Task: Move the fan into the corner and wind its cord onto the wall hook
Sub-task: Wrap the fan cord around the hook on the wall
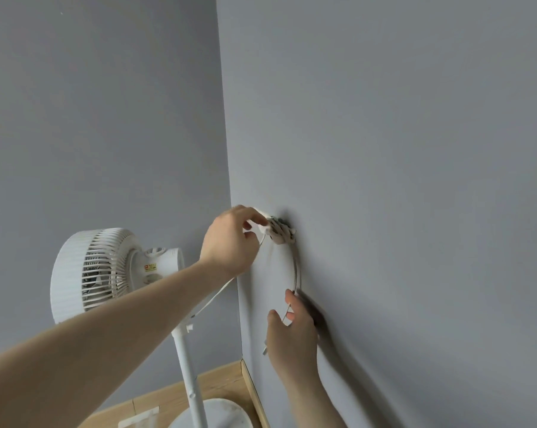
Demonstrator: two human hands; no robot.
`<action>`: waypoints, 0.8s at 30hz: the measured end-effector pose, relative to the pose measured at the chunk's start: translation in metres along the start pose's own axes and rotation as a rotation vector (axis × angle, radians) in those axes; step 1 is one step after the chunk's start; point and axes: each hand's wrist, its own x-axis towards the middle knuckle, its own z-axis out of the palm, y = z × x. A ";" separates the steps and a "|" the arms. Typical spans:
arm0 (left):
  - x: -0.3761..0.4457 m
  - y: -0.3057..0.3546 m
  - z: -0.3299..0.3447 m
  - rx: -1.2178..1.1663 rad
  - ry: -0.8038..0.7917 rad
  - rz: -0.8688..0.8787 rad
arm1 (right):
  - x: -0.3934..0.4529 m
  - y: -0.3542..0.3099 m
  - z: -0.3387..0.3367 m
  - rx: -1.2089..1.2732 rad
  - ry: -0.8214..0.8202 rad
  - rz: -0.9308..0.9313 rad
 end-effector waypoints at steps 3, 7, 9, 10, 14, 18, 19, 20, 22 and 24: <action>0.004 -0.019 0.001 -0.016 -0.043 -0.122 | 0.015 -0.001 0.004 0.055 -0.026 0.064; 0.002 -0.046 0.010 -0.023 -0.184 -0.252 | 0.035 0.001 0.012 0.118 -0.049 0.161; 0.001 -0.058 0.016 -0.048 -0.231 -0.303 | 0.045 0.007 0.019 0.100 -0.078 0.204; 0.002 -0.064 0.020 -0.058 -0.253 -0.331 | 0.048 0.007 0.020 0.101 -0.102 0.214; 0.000 -0.083 0.032 -0.076 -0.414 -0.415 | 0.060 0.006 0.021 0.177 -0.154 0.224; -0.004 -0.107 0.047 -0.104 -0.525 -0.486 | 0.077 0.015 0.033 0.221 -0.148 0.226; -0.003 -0.112 0.051 -0.119 -0.535 -0.497 | 0.082 0.016 0.037 0.247 -0.150 0.213; -0.005 -0.115 0.053 -0.134 -0.544 -0.508 | 0.085 0.017 0.039 0.266 -0.148 0.203; -0.007 -0.118 0.057 -0.163 -0.557 -0.527 | 0.087 0.013 0.043 0.291 -0.178 0.213; -0.006 -0.122 0.065 -0.193 -0.586 -0.548 | 0.092 0.009 0.048 0.315 -0.197 0.241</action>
